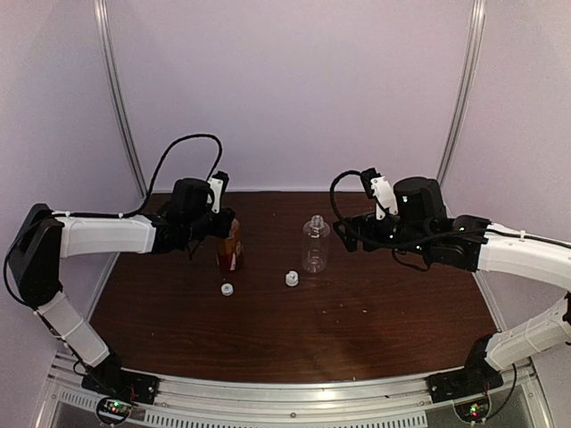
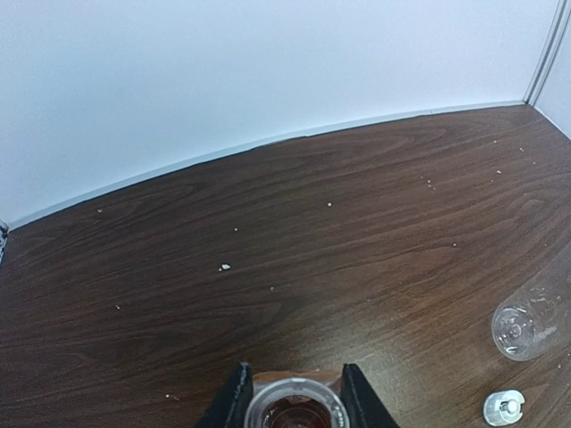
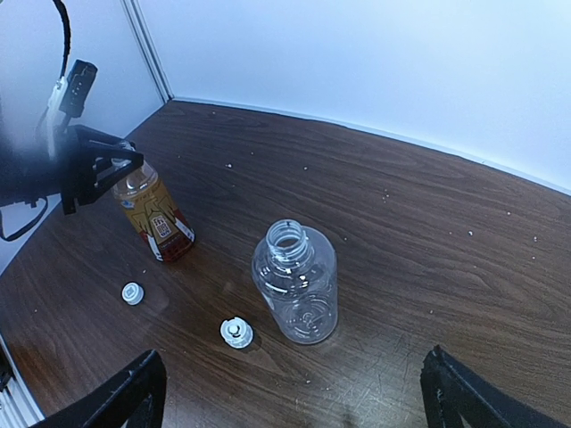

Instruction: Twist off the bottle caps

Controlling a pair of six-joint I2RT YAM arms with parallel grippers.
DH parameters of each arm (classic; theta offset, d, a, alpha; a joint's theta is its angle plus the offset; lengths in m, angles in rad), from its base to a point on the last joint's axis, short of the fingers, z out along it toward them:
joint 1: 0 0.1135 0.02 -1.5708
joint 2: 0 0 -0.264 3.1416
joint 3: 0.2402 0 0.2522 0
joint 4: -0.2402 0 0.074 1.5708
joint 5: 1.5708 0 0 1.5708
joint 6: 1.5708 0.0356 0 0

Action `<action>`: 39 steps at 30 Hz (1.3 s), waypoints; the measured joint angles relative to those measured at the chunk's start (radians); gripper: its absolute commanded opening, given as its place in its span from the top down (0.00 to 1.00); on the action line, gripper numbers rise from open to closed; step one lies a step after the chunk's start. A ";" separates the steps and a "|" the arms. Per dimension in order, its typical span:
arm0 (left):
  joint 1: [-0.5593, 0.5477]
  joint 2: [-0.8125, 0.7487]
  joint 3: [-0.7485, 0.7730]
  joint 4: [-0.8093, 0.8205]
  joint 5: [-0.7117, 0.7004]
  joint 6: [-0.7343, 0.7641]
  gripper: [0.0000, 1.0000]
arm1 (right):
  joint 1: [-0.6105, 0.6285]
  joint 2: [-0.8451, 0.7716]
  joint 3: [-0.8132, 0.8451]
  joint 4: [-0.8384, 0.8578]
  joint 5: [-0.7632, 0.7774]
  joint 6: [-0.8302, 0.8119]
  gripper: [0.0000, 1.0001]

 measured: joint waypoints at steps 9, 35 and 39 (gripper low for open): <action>0.001 0.000 -0.023 0.012 -0.002 -0.003 0.34 | 0.000 0.005 0.000 0.000 0.000 -0.006 0.00; 0.002 -0.238 -0.043 -0.119 -0.016 -0.120 0.02 | -0.089 0.088 0.018 -0.029 -0.044 0.002 0.00; 0.005 -0.308 -0.050 -0.174 0.005 -0.144 0.02 | -0.175 0.088 0.018 -0.023 -0.078 0.011 0.00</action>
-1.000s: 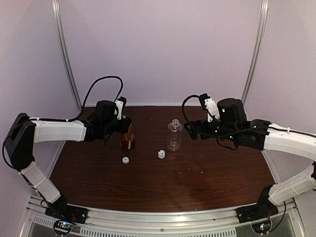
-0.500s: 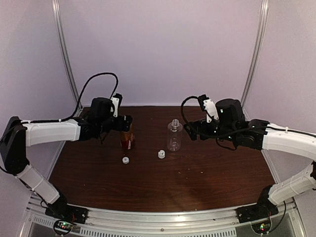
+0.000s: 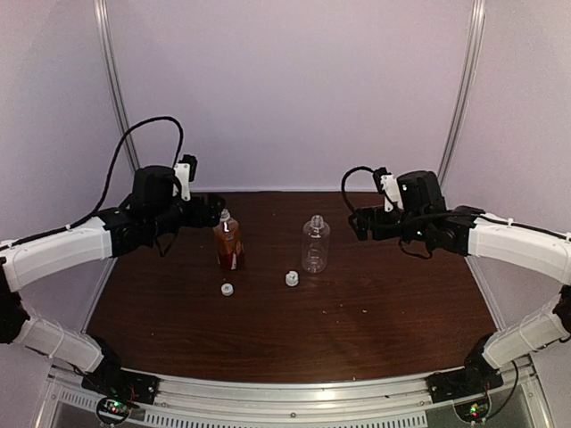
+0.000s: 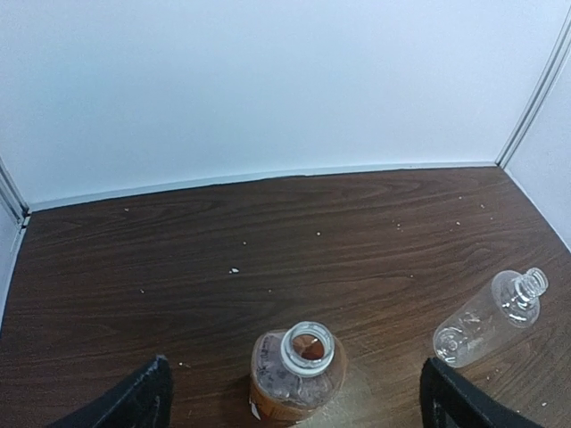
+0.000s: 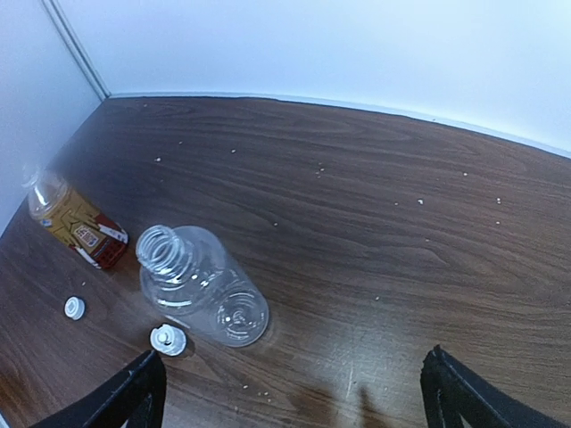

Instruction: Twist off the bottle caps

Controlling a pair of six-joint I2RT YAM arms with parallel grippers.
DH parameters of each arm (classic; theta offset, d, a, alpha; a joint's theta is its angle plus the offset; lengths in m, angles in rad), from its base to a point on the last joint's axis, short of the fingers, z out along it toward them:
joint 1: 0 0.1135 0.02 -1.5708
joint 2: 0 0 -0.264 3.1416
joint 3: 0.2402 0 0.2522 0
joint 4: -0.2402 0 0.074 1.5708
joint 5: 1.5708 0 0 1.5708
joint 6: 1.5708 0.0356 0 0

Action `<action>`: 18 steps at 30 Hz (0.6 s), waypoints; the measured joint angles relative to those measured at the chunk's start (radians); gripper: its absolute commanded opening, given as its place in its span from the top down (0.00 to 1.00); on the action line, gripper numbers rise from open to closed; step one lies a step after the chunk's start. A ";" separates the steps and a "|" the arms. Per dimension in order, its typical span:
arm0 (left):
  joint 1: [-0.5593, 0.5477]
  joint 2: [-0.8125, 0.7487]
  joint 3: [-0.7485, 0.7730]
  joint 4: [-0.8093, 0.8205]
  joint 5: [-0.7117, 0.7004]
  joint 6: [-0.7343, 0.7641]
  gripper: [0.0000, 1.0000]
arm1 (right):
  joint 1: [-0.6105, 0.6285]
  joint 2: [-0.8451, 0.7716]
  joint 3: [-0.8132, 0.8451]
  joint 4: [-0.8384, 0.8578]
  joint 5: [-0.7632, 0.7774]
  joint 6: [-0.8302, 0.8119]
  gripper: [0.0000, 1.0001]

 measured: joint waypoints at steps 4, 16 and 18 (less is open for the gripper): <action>0.010 -0.072 -0.002 -0.051 0.011 -0.007 0.02 | -0.053 -0.002 0.005 -0.007 -0.021 0.000 0.00; 0.022 -0.253 -0.002 -0.159 -0.005 0.040 0.02 | -0.166 -0.082 0.043 -0.066 -0.038 -0.032 0.00; 0.024 -0.266 -0.002 -0.163 -0.013 0.058 0.02 | -0.178 -0.082 0.051 -0.074 -0.038 -0.034 0.00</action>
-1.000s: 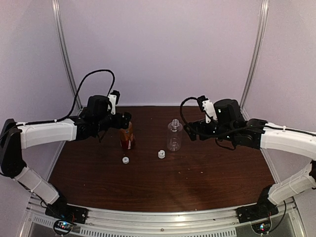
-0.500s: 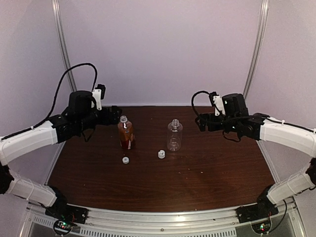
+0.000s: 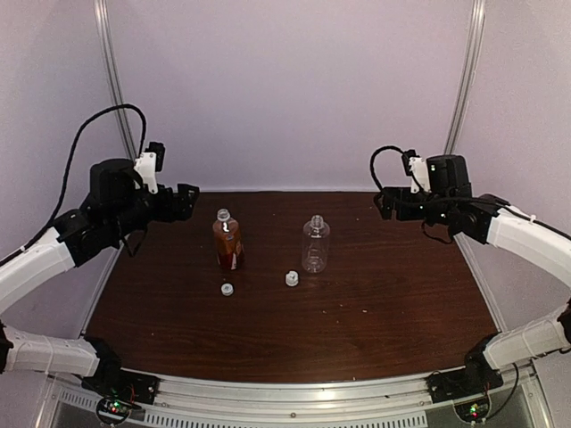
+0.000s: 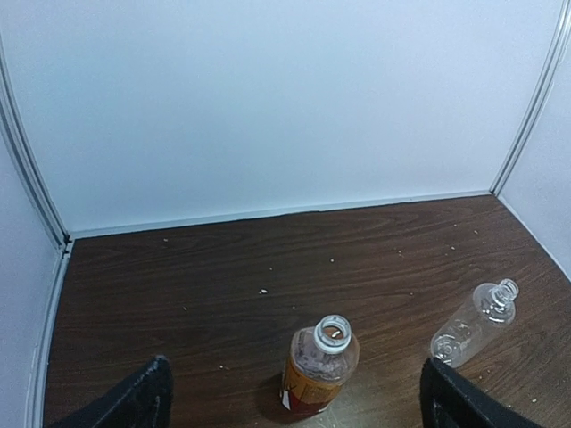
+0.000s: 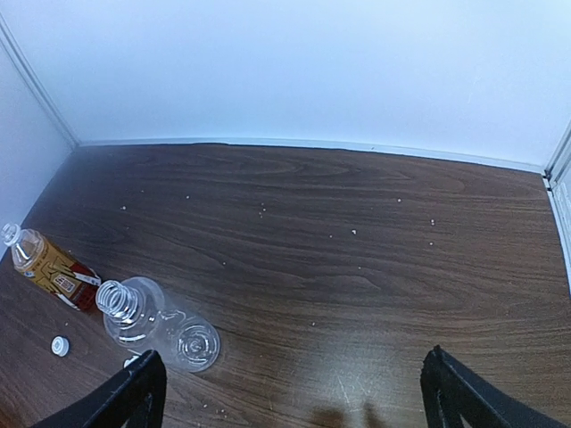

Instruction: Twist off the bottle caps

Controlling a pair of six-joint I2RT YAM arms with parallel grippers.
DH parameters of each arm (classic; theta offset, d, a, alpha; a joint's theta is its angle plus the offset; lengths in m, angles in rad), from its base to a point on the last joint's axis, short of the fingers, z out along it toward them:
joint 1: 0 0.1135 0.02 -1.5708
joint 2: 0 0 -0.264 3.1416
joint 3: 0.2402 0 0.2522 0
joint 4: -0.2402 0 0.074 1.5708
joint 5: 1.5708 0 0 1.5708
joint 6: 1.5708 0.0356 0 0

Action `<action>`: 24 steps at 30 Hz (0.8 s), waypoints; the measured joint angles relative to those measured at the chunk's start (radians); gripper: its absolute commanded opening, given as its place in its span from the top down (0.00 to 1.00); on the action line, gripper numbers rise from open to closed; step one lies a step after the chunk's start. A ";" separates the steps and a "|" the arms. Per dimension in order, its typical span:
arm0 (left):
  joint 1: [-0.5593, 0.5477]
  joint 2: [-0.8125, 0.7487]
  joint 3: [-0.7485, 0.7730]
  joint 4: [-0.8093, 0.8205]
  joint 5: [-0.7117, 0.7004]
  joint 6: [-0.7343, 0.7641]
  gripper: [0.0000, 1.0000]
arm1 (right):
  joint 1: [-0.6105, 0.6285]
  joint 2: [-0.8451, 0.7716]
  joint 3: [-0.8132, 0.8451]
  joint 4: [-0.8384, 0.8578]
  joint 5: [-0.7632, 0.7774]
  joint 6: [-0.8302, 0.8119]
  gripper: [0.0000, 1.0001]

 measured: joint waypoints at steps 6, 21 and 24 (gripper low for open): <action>0.026 -0.028 -0.002 0.006 -0.022 0.056 0.02 | -0.019 0.006 0.029 -0.024 -0.016 -0.002 0.00; 0.045 -0.046 -0.041 0.060 -0.032 0.093 0.02 | -0.122 -0.011 0.090 -0.063 -0.113 0.011 0.00; 0.045 -0.044 -0.041 0.068 -0.027 0.116 0.02 | -0.122 -0.011 0.120 -0.086 -0.121 -0.009 0.00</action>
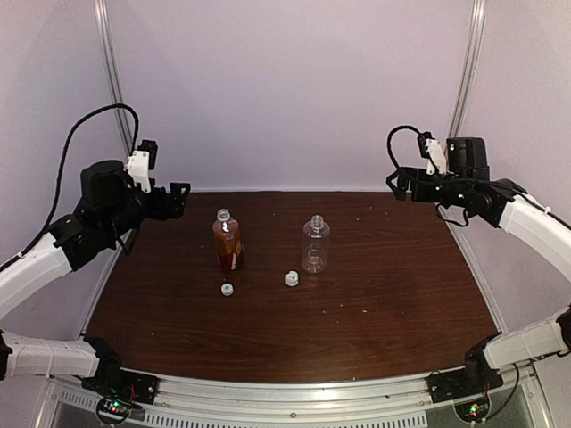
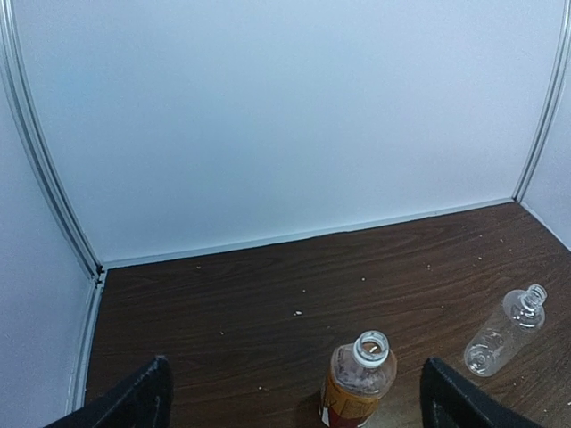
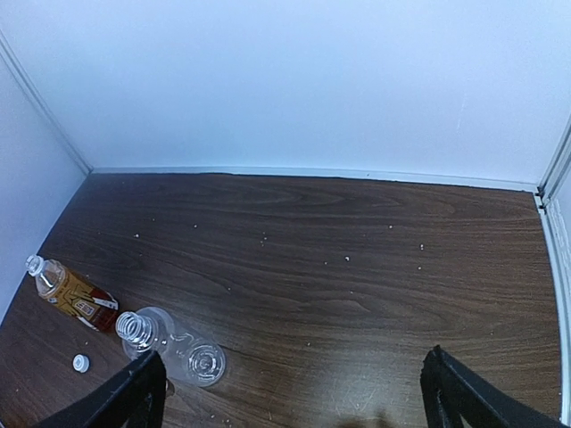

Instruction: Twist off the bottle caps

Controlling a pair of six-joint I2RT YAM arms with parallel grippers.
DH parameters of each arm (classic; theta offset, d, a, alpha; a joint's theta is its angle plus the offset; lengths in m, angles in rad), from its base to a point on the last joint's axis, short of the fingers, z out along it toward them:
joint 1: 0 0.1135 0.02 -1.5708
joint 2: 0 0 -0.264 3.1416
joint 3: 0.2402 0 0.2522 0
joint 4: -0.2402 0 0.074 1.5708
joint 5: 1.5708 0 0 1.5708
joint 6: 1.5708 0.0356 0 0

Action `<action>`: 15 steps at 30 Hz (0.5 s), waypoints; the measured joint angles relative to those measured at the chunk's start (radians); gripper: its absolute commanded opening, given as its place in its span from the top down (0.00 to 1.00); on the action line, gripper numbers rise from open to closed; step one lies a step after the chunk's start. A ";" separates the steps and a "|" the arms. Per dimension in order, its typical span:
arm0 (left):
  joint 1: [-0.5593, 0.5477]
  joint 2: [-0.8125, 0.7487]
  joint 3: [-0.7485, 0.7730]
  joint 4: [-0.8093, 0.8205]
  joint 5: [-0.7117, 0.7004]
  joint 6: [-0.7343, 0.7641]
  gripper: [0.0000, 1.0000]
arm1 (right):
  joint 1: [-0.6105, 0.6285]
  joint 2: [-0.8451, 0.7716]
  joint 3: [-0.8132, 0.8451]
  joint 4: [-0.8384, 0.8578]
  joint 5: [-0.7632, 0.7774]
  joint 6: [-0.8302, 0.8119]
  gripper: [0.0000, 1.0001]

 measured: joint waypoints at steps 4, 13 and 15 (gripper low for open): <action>0.000 0.001 -0.002 0.010 0.021 0.020 0.02 | 0.000 0.000 0.002 -0.015 -0.014 -0.019 0.00; 0.000 -0.024 -0.049 0.051 0.078 0.071 0.02 | 0.000 -0.086 -0.044 -0.001 -0.017 -0.066 0.00; 0.000 -0.029 -0.049 0.053 0.086 0.080 0.03 | 0.000 -0.125 -0.068 0.014 -0.014 -0.081 0.00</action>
